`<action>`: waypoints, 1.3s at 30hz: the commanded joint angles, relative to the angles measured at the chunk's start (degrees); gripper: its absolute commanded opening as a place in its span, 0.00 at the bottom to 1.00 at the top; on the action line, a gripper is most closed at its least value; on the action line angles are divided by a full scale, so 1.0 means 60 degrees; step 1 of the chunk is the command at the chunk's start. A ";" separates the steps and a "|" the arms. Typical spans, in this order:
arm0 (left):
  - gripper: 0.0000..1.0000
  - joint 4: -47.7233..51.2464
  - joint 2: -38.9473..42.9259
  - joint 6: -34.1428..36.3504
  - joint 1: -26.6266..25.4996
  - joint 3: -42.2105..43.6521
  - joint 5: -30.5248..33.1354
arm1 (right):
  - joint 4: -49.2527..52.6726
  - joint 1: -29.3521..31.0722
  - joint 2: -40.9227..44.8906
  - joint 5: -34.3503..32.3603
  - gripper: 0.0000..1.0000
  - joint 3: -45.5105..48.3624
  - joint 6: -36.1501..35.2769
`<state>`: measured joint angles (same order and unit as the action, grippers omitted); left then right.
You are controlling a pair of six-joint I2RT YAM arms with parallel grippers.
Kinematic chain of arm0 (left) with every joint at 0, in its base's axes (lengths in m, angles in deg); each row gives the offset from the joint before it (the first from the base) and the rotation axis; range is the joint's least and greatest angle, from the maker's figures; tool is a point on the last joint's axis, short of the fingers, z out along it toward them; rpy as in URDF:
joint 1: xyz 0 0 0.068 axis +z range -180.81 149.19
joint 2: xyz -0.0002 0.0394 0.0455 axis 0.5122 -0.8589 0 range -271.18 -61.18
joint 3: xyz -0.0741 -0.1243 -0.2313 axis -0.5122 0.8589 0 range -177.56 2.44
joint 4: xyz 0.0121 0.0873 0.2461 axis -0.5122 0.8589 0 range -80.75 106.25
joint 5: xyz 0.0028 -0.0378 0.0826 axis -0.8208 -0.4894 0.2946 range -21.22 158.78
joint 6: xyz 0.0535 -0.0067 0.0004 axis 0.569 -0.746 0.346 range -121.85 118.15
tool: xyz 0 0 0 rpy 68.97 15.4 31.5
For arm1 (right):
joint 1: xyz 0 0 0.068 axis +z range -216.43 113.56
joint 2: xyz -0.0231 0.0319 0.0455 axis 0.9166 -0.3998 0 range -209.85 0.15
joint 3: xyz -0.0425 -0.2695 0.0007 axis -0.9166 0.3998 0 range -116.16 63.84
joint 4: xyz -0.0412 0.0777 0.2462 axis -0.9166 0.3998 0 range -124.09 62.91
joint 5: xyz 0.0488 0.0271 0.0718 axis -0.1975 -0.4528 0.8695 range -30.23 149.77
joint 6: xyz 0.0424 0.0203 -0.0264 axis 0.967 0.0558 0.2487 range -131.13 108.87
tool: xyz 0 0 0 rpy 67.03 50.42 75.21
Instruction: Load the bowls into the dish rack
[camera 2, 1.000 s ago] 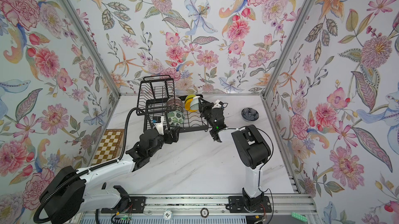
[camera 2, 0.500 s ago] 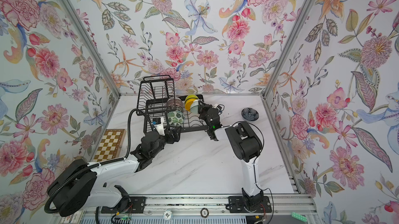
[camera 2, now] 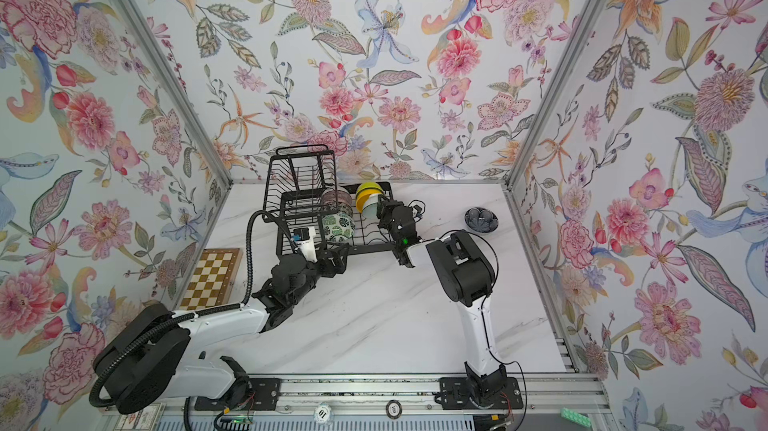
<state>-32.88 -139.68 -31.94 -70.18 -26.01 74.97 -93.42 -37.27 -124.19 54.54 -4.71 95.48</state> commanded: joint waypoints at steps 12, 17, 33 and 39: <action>0.99 -0.0166 0.0071 -0.0164 0.0078 0.0215 -0.0019 | -0.0512 0.0159 -0.0455 -0.0268 0.00 -0.0645 0.0003; 0.99 -0.0168 0.0068 -0.0171 0.0074 0.0200 -0.0006 | -0.0368 0.0177 -0.0489 -0.0257 0.00 -0.0633 0.0045; 0.99 0.0026 0.0194 -0.0083 0.0076 0.0171 0.0080 | 0.0349 0.0251 -0.0451 -0.0177 0.00 -0.0492 0.0379; 0.99 0.0008 0.0202 -0.0069 0.0081 0.0129 0.0071 | 0.0940 0.0265 -0.0337 -0.0055 0.00 -0.0398 0.0650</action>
<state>-32.85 -139.59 -32.35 -70.18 -25.26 74.99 -91.02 -35.80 -127.05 54.30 -6.68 98.14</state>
